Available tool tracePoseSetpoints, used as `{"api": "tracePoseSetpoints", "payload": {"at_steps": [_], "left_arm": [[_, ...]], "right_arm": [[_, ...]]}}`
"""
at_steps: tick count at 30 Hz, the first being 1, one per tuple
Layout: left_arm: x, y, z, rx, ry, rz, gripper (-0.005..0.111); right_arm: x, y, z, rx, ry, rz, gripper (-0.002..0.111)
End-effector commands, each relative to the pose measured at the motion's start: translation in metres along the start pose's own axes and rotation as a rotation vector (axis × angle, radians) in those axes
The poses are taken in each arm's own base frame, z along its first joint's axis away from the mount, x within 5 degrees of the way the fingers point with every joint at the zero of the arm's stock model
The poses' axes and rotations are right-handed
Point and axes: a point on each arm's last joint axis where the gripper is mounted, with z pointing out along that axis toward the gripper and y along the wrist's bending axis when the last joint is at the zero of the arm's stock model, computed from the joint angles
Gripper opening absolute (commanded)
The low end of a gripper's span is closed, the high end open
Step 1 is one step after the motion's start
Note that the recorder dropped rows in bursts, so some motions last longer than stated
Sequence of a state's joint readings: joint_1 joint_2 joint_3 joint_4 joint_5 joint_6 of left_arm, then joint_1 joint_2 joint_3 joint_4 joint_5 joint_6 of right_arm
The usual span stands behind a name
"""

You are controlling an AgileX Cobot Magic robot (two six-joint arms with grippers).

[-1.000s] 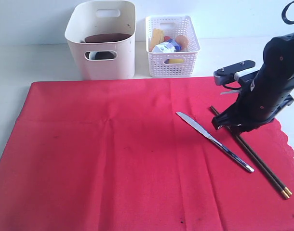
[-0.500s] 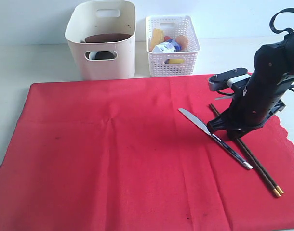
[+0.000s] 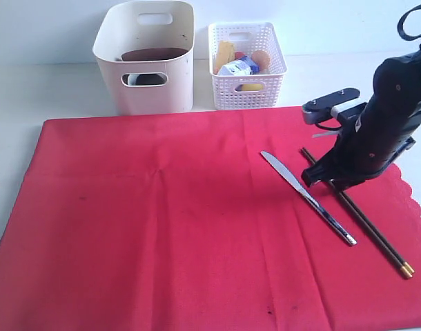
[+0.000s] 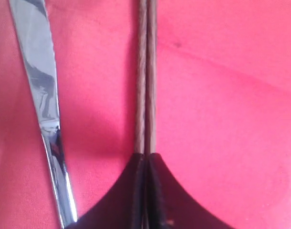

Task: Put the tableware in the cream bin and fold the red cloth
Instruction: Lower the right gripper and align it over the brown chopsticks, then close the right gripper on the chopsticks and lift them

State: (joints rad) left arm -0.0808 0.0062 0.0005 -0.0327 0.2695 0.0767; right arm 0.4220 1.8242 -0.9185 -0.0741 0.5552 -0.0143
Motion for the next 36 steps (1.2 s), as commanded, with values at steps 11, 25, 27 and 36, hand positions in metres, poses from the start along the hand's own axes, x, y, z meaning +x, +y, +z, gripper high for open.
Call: {"api": "tracePoseSetpoints", "payload": {"at_steps": [11, 25, 27, 36], "left_arm": [[-0.001, 0.000, -0.001, 0.001, -0.009, -0.012, 0.001], [-0.001, 0.000, -0.001, 0.001, -0.009, -0.012, 0.001], [-0.001, 0.000, -0.001, 0.001, -0.009, -0.012, 0.001], [-0.001, 0.000, -0.001, 0.001, -0.009, -0.012, 0.001]], "right_arm": [[-0.002, -0.003, -0.018, 0.010, -0.065, 0.067, 0.003], [0.005, -0.001, 0.013, 0.009, 0.057, 0.179, 0.048], [0.009, -0.001, 0.017, 0.011, 0.104, 0.162, 0.048], [0.012, 0.001, 0.032, 0.006, 0.148, 0.167, 0.008]]}}
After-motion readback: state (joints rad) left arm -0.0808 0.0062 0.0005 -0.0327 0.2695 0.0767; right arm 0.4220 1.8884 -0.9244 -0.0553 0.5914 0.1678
